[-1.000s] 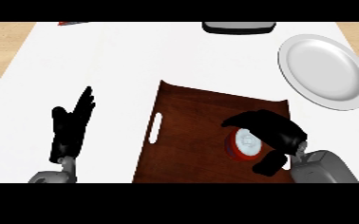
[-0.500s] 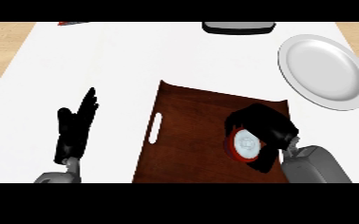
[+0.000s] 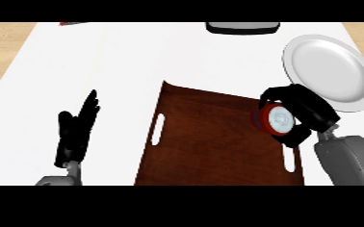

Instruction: Pick the can from the tray and place it in the plate

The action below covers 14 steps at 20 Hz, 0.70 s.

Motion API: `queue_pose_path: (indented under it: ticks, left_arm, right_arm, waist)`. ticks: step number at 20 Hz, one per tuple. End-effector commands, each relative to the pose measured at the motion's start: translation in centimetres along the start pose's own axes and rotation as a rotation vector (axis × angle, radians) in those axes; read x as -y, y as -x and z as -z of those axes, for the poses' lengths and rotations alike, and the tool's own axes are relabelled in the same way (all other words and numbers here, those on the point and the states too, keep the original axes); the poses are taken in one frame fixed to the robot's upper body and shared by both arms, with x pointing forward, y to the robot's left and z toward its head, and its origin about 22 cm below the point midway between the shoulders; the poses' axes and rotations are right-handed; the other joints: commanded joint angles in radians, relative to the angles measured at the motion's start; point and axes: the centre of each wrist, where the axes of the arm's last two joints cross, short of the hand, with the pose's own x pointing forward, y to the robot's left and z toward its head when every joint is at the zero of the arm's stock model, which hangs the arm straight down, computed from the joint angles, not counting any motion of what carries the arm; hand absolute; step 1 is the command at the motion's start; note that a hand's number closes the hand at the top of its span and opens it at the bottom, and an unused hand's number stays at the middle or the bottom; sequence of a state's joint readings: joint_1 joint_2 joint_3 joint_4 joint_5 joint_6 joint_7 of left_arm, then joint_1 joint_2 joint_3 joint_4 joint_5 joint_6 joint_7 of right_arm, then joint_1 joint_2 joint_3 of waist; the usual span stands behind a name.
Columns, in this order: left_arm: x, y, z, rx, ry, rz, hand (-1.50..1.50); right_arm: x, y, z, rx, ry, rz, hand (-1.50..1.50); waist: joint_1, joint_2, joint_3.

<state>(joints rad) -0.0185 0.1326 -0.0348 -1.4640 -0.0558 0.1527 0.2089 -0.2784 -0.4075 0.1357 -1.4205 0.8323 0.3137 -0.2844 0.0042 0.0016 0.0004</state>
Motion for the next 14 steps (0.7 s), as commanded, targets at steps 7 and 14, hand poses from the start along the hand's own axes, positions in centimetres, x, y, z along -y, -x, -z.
queue_pose_path:
  ticks: [7,14]
  left_arm:
    - [-0.7,-1.8,0.8,0.006,-0.016,0.001,0.00]
    - [-0.4,-0.5,0.1,-0.002,0.006,-0.009,0.00]
  right_arm:
    - [7.1,3.5,-4.0,0.024,0.379,0.053,1.50]
    - [11.5,6.6,-5.8,-0.147,0.573,0.071,1.50]
  waist:
    - [-0.017,-0.006,0.000]
    - [0.000,-0.001,0.000]
